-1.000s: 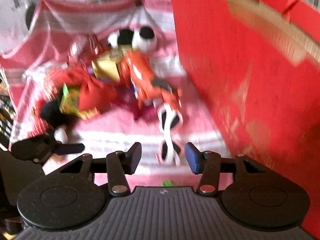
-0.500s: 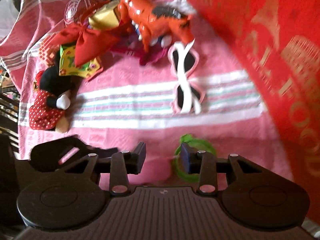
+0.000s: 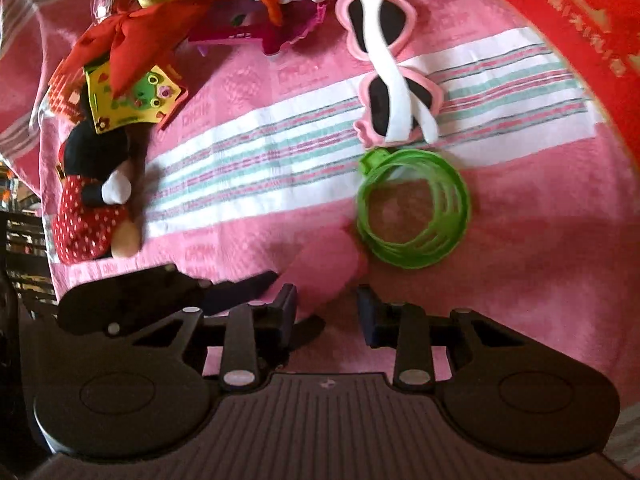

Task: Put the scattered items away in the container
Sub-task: 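Position the right gripper around the pink plastic toy near the green ring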

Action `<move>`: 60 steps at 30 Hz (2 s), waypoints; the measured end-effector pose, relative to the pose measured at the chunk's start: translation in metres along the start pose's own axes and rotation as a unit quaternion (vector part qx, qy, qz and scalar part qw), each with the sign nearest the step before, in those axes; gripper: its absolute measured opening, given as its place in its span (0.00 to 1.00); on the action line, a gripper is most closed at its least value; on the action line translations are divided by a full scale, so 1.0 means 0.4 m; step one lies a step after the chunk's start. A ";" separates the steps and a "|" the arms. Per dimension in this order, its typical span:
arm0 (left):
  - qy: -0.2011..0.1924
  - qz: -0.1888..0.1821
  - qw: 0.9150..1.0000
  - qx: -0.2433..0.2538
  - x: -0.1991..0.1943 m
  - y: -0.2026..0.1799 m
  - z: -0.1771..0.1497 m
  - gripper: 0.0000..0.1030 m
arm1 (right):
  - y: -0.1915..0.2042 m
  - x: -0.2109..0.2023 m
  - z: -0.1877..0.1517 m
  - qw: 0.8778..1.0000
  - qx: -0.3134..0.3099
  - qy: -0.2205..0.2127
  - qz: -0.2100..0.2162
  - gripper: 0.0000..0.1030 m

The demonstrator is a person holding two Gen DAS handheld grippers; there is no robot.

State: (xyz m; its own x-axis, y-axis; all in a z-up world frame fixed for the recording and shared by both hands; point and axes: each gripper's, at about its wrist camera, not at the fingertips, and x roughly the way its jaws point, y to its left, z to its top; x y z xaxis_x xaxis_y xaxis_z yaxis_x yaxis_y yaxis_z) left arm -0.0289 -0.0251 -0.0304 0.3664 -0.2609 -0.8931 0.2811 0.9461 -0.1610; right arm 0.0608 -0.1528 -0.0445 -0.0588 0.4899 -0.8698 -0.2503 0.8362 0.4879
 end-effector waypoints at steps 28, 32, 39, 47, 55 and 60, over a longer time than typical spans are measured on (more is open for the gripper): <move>-0.015 -0.059 0.993 -0.097 -0.016 0.135 -0.032 0.31 | 0.039 -0.018 0.041 0.997 -0.040 -0.058 0.038 0.26; -0.018 -0.071 0.990 -0.119 -0.020 0.155 -0.032 0.31 | 0.020 -0.010 0.029 0.998 -0.019 -0.048 0.036 0.27; -0.016 -0.063 0.993 -0.100 -0.028 0.148 -0.033 0.31 | 0.021 0.036 0.037 0.997 -0.003 -0.064 0.040 0.25; -0.015 0.001 0.999 -0.042 -0.047 0.090 -0.034 0.55 | 0.069 0.015 0.038 0.997 -0.018 -0.064 0.042 0.18; -0.011 0.007 0.998 -0.060 -0.039 0.112 -0.038 0.31 | 0.108 0.002 0.046 0.997 -0.043 -0.054 0.039 0.19; -0.011 0.003 0.998 -0.067 -0.039 0.129 -0.037 0.29 | 0.091 0.021 0.049 0.998 -0.029 -0.052 0.024 0.23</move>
State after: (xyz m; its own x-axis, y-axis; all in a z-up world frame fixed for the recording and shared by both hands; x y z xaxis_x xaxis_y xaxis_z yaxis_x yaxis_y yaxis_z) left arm -0.0332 0.0304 -0.0310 0.3877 -0.2585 -0.8848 0.1585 0.9643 -0.2123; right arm 0.0702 -0.1132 -0.0326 0.0279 0.5548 -0.8315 -0.3061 0.7966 0.5212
